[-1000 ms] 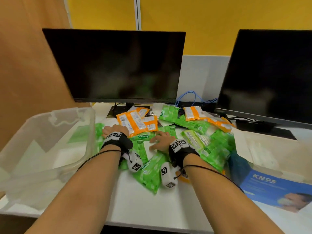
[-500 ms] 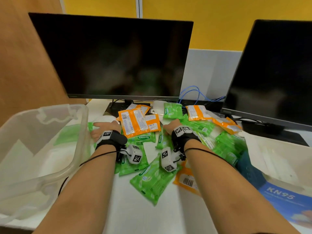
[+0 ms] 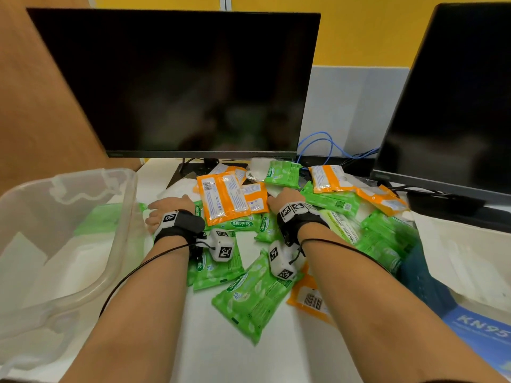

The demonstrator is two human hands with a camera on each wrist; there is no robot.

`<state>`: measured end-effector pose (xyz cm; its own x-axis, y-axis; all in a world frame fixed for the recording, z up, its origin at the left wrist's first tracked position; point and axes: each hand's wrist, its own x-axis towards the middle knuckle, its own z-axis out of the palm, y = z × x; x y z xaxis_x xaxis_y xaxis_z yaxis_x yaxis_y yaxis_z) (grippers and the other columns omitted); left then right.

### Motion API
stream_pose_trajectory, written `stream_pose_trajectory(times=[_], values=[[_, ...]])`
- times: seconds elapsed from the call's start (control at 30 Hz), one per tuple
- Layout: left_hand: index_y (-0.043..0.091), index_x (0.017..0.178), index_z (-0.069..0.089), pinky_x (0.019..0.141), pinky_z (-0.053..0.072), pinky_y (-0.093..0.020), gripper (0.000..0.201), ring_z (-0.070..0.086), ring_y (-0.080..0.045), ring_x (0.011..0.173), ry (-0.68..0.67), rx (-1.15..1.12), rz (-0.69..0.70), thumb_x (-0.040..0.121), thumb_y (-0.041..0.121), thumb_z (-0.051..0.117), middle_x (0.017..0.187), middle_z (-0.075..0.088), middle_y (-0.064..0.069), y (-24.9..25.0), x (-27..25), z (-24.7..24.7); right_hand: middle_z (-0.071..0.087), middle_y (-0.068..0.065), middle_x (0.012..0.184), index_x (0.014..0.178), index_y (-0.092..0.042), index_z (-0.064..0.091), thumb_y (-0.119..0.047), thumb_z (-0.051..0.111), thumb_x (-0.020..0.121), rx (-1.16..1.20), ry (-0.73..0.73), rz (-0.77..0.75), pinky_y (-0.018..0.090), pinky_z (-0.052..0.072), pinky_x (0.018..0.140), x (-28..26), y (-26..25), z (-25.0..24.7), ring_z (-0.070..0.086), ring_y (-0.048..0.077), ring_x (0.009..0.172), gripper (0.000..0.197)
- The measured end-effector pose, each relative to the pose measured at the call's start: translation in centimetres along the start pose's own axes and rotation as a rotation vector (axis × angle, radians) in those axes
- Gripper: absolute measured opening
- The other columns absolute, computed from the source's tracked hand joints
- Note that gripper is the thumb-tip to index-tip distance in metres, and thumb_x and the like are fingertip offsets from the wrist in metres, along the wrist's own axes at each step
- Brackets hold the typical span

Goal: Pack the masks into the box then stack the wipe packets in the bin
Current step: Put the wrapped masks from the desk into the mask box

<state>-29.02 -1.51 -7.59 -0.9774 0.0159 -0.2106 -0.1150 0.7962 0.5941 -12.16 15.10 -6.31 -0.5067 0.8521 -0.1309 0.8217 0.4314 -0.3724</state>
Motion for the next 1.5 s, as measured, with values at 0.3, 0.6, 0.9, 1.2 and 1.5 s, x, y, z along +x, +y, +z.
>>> stream_pose_trajectory(times=[0.3, 0.6, 0.9, 1.2, 1.5], values=[[0.012, 0.095, 0.053, 0.092, 0.041, -0.044, 0.021, 0.055, -0.037, 0.1, 0.212, -0.378, 0.281, 0.088, 0.032, 0.057, 0.108, 0.059, -0.016, 0.5, -1.9, 0.7, 0.066, 0.01, 0.112, 0.114, -0.015, 0.062, -0.015, 0.041, 0.096, 0.014, 0.042, -0.154, 0.033, 0.048, 0.079, -0.2, 0.9, 0.1, 0.062, 0.031, 0.101, 0.027], [0.011, 0.094, 0.032, 0.058, 0.034, -0.02, 0.011, 0.043, -0.007, 0.059, 0.337, -0.96, 0.614, 0.096, 0.009, 0.043, 0.072, 0.041, 0.004, 3.0, -9.4, -3.4, 0.066, 0.013, 0.117, 0.113, -0.01, 0.067, -0.013, 0.042, 0.097, 0.331, 0.199, -0.188, 0.034, 0.047, 0.09, -3.8, 1.7, -5.0, 0.06, 0.032, 0.11, 0.03], [0.008, 0.112, 0.064, 0.1, 0.038, -0.024, 0.037, 0.052, -0.024, 0.114, 0.226, -0.834, 0.93, 0.093, -0.003, 0.034, 0.122, 0.054, -0.013, 5.9, -17.7, -8.8, 0.069, 0.007, 0.107, 0.101, -0.018, 0.076, -0.036, 0.066, 0.087, 0.656, 0.494, -0.347, 0.032, 0.047, 0.095, -13.0, 1.8, -16.9, 0.061, 0.018, 0.107, 0.025], [0.007, 0.079, 0.056, 0.071, 0.036, -0.03, 0.026, 0.049, -0.017, 0.083, -0.128, -0.731, 1.213, 0.09, 0.029, 0.062, 0.092, 0.051, -0.006, 8.5, -27.9, -8.3, 0.071, 0.006, 0.095, 0.1, -0.011, 0.074, -0.023, 0.064, 0.09, 0.848, 0.357, -0.443, 0.038, 0.057, 0.074, -22.1, 8.6, -24.4, 0.065, 0.018, 0.086, 0.019], [0.005, 0.089, 0.061, 0.074, 0.042, -0.025, 0.021, 0.052, -0.008, 0.083, -0.44, -0.81, 1.356, 0.097, 0.022, 0.051, 0.092, 0.057, -0.002, 10.8, -37.0, -5.3, 0.068, -0.003, 0.09, 0.098, -0.018, 0.071, -0.032, 0.066, 0.088, 0.205, 0.377, -0.278, 0.019, 0.053, 0.058, -27.6, 16.4, -29.5, 0.063, 0.008, 0.075, 0.018]])
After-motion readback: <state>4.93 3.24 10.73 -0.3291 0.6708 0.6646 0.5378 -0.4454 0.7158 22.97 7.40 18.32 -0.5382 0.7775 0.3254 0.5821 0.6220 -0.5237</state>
